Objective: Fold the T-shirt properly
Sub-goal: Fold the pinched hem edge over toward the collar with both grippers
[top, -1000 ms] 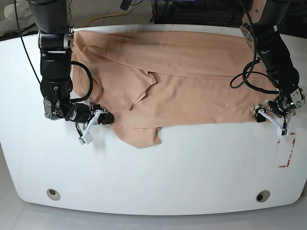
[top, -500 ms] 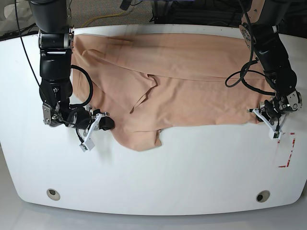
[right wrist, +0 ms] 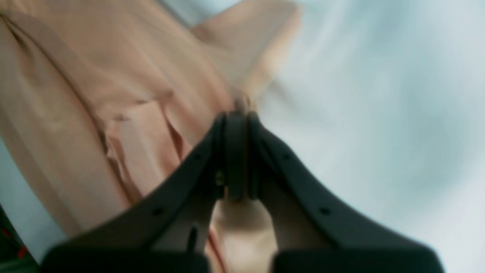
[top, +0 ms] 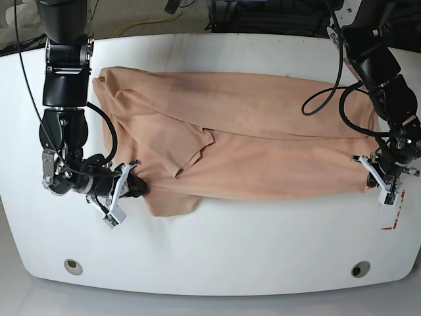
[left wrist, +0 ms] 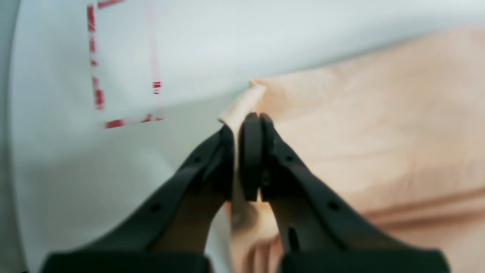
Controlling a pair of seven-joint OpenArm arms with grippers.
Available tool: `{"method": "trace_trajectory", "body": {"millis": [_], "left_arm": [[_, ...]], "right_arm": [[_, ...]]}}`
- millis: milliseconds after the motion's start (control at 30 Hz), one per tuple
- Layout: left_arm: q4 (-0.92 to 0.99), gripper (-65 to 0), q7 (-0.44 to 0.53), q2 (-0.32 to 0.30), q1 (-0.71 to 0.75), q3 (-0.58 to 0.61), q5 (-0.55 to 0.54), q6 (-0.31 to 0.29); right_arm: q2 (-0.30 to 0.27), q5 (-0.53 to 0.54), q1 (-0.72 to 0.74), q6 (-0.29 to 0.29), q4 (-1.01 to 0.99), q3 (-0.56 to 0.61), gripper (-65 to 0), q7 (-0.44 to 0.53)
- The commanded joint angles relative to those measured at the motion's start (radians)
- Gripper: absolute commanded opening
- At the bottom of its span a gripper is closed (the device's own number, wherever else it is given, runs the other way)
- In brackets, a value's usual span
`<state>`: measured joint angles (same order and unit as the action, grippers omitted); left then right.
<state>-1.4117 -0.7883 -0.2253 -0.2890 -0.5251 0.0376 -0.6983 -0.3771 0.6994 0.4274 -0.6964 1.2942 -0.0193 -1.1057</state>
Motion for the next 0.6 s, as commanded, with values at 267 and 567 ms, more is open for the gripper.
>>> {"method": "trace_trajectory", "body": {"millis": [267,567], "left_arm": [[-0.185,-65.0,0.017,-0.016,0.13,-0.003,-0.006,0.0],[-0.249,-65.0,0.017,-0.016,0.262,-0.003,-0.006,0.0]], "right_arm": [[-0.013,0.016,-0.124,-0.002,0.287,-0.184,-65.0,-0.121],[-0.004,0.016,-0.37,-0.002,0.491,-0.19,-65.0,-0.127]]}}
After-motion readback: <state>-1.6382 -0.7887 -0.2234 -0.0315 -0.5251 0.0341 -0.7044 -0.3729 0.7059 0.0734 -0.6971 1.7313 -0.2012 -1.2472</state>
